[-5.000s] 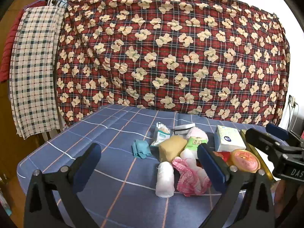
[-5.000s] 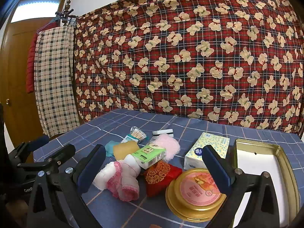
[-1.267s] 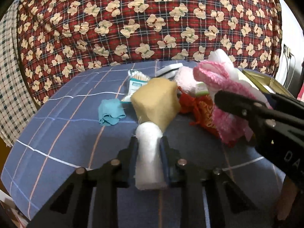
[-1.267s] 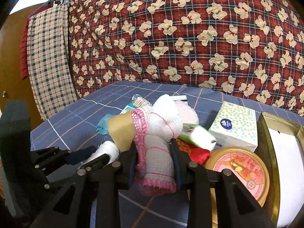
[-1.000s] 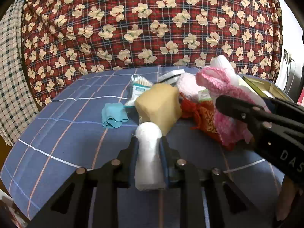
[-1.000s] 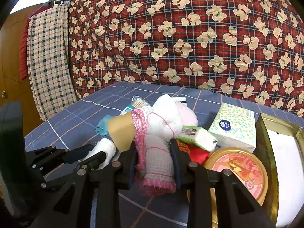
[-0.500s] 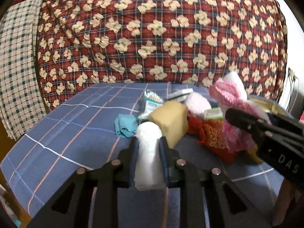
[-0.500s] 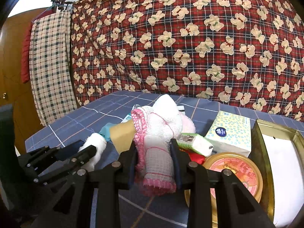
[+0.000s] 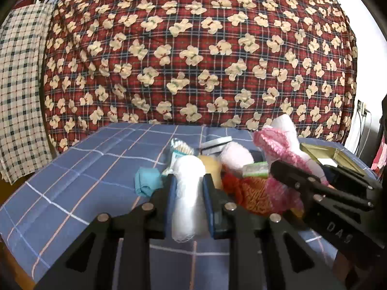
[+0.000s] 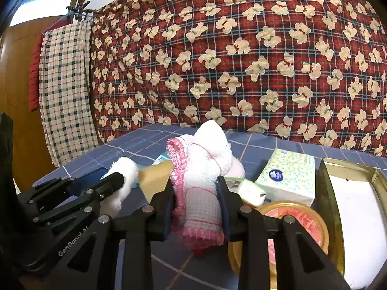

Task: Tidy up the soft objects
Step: 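Lift both held rolls and carry them toward the open gold tin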

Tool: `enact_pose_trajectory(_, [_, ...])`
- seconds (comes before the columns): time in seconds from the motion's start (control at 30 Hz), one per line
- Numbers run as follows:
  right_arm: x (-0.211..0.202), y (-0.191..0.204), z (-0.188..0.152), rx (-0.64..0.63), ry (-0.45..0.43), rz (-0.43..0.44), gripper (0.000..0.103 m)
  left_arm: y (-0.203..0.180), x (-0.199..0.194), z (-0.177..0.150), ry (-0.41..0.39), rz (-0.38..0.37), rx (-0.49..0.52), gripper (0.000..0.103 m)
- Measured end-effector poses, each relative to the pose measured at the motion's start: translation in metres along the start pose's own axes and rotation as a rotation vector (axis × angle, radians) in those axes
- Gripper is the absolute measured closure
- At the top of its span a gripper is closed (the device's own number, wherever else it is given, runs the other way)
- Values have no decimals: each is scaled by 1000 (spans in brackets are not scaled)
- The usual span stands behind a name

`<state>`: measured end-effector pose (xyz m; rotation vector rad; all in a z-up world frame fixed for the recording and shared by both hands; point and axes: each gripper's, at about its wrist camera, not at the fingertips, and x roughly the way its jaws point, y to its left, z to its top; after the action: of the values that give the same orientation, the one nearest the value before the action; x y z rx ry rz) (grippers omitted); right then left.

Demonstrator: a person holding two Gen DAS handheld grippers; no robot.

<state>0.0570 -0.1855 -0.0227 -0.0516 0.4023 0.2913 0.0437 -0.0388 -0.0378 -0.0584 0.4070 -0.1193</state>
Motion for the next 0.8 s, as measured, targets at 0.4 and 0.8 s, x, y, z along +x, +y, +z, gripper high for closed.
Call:
enact_pose_trajectory(0.4, [3,-15,2,21,-15,-16,68,-14,6,15,-30,-25,1,82])
enact_pose_trajectory(0.8, [3,-33,6,16,-40,-73,68,-39,18,23,-37,-32,42,82])
